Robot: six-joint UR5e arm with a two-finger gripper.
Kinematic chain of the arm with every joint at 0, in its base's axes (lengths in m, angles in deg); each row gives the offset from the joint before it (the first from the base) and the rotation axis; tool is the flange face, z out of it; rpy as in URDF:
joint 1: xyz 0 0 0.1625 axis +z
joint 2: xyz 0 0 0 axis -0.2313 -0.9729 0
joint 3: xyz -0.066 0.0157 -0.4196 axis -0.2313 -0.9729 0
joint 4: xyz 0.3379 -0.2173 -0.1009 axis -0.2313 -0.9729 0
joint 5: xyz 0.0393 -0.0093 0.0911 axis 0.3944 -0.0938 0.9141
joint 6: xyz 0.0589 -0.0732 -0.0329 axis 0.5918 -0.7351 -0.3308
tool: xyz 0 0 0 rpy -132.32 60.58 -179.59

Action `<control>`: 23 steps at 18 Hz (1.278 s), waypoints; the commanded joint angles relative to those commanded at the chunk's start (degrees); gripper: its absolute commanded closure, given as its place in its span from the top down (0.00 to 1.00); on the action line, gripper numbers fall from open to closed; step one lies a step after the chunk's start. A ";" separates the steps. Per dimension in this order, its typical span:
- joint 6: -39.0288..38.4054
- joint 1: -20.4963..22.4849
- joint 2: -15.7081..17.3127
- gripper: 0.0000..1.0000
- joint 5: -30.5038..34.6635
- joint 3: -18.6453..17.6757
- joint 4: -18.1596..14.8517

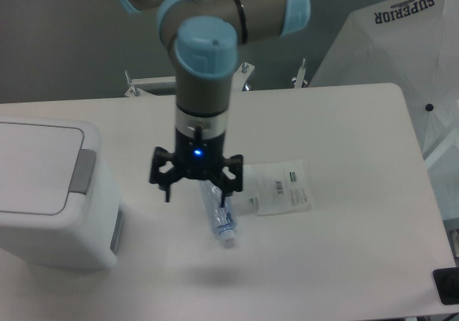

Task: Open the trash can
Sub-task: 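Move the gripper across the table toward the white trash can lid, then lower the gripper onto the trash can lid and push it open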

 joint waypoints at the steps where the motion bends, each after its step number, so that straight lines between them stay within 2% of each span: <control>1: -1.14 -0.27 0.53 1.00 -0.53 0.44 0.00; 6: -2.30 -2.11 3.87 1.00 -3.08 -0.08 -0.79; 16: -2.38 -4.48 3.00 1.00 -2.91 -0.61 -1.23; 23: -2.38 -4.66 2.82 1.00 -2.56 -2.10 -1.23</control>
